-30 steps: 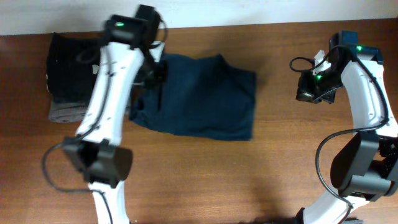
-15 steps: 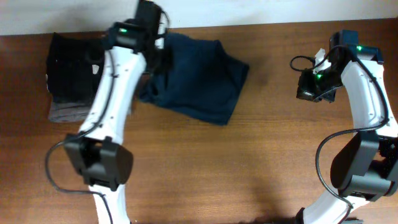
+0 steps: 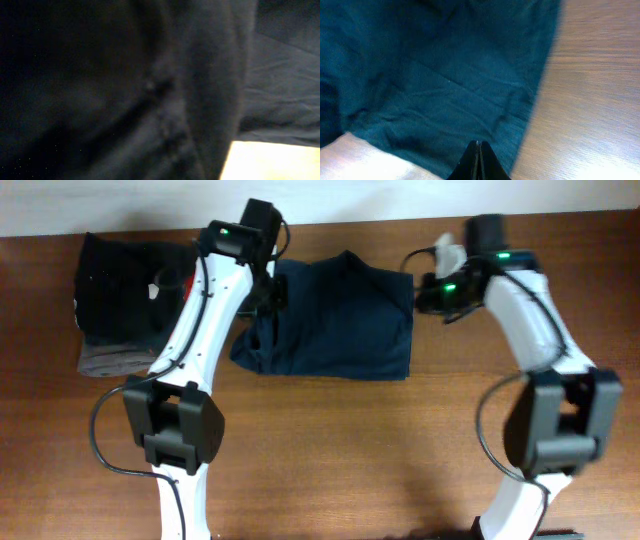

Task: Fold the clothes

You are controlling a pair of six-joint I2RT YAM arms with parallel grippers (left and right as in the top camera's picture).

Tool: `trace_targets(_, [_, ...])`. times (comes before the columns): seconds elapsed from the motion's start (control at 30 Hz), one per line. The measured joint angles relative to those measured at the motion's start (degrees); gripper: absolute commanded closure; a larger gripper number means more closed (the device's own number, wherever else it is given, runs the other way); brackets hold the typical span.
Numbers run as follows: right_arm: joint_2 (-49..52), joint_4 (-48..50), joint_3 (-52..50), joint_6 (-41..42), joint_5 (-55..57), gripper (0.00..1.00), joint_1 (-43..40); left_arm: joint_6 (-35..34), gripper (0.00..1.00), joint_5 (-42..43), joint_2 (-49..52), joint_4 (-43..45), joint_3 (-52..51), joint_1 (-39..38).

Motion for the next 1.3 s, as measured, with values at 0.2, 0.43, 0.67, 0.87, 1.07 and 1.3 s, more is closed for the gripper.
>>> trace_targets(0.2, [12.2,0.6,-0.7,0.0,0.1,0.96,1.4,0.0,0.98,-0.3,0.0,-0.5,0.0,1.5])
trace_targets(0.43, [13.1,-8.6,-0.3,1.7,-1.5,0.96,1.3,0.0,0.88,-0.3,0.0,-0.9,0.0,1.5])
trace_targets(0.67, [14.1,-25.8,-0.9,1.8,3.7,0.96,4.9,0.0,0.90,-0.2,0.0,-3.3,1.3,3.3])
trace_targets(0.87, [14.3,-27.9,-0.9,1.8,6.8,0.96,10.6,-0.2,0.80,1.0,0.0,-0.8,1.5,3.2])
trace_targets(1.07, [14.3,-28.4,-0.9,1.8,10.1,0.96,11.1,-0.4,0.43,-2.1,0.0,-3.9,1.6,2.7])
trace_targets(1.3, [14.3,-28.8,-0.9,1.8,12.1,0.96,0.8,-0.4,0.30,-4.7,0.0,-6.1,1.6,5.2])
